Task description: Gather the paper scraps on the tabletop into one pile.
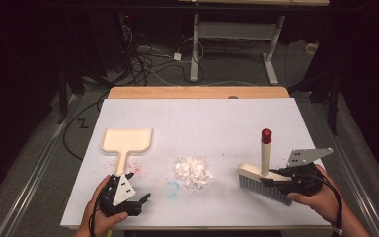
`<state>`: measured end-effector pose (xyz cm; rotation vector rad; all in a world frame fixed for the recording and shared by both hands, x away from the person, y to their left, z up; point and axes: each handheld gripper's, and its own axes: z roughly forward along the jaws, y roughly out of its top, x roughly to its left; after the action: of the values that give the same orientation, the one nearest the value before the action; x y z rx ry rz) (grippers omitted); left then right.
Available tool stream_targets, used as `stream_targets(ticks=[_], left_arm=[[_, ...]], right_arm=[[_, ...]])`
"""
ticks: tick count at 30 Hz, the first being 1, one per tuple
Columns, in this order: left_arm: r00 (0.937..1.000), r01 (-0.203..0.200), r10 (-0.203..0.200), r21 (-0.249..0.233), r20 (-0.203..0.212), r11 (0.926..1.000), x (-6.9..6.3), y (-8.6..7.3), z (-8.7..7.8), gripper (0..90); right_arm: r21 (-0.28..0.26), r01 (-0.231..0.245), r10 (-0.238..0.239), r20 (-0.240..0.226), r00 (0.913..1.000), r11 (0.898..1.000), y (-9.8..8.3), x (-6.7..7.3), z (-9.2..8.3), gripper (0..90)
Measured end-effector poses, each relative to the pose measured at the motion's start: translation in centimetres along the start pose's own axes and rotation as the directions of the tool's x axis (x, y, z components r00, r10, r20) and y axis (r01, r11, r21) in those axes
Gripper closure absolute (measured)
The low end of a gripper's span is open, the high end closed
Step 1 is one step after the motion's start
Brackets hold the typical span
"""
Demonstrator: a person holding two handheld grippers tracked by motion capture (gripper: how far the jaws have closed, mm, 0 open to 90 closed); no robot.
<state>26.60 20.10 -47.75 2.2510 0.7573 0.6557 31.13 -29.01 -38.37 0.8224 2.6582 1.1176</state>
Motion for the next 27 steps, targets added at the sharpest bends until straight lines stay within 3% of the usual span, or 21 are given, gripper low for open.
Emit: stream_targets(ticks=[2, 4, 8, 11, 13, 17, 20, 24, 25, 26, 27], left_arm=[[1.0, -0.003, 0.003, 0.002, 0.005, 1.0, 0.0, 0.0, 0.1, 16.8], [1.0, -0.003, 0.003, 0.003, 0.009, 1.0, 0.0, 0.1, 0.2, 16.8], [0.9999, -0.002, 0.002, 0.006, 0.014, 1.0, -0.1, 0.1, 0.3, 16.8], [0.9998, -0.005, 0.005, 0.011, 0.017, 0.9999, -0.1, 0.1, 0.5, 16.8], [0.9998, -0.004, 0.004, 0.013, 0.02, 0.9999, -0.2, 0.1, 0.5, 16.8], [0.9997, -0.005, 0.005, 0.02, 0.025, 0.9998, -0.2, 0.1, 0.7, 16.8], [0.9996, -0.007, 0.007, 0.023, 0.028, 0.9997, -0.2, 0.2, 0.8, 16.8], [0.9995, -0.011, 0.01, 0.024, 0.03, 0.9997, -0.2, 0.2, 0.8, 16.8], [0.9995, -0.011, 0.01, 0.022, 0.032, 0.9997, -0.3, 0.2, 0.8, 16.8], [0.9995, -0.01, 0.009, 0.022, 0.031, 0.9997, -0.3, 0.3, 0.8, 16.8], [0.9995, -0.009, 0.008, 0.022, 0.029, 0.9997, -0.3, 0.3, 0.9, 16.8]], right_arm=[[0.038, -0.029, 0.031, -0.056, 0.998, 0.999, -0.1, -0.9, 0.8, 67.6], [0.067, -0.055, 0.06, -0.077, 0.9952, 0.996, -0.1, -2.0, 1.7, 67.6], [0.114, -0.095, 0.098, -0.017, 0.9951, 0.989, 0.9, -4.4, 3.0, 62.1], [0.158, -0.098, 0.092, 0.041, 0.9949, 0.983, 1.7, -5.6, 3.9, 56.2], [0.176, -0.089, 0.074, 0.093, 0.9929, 0.98, 2.1, -6.2, 4.5, 50.1], [0.177, -0.059, 0.043, 0.095, 0.9945, 0.982, 2.7, -6.9, 4.8, 46.9], [0.161, -0.019, -0.003, 0.134, 0.991, 0.987, 3.0, -6.9, 4.9, 40.1], [0.144, 0.04, -0.07, 0.208, 0.9756, 0.989, 3.2, -6.7, 5.0, 32.5], [0.115, 0.052, -0.08, 0.254, 0.9639, 0.992, 3.2, -6.6, 4.8, 37.2], [0.084, 0.062, -0.085, 0.301, 0.9498, 0.995, 3.3, -6.5, 4.5, 36.1], [0.062, 0.064, -0.08, 0.321, 0.9436, 0.996, 3.4, -6.4, 4.3, 33.8]])
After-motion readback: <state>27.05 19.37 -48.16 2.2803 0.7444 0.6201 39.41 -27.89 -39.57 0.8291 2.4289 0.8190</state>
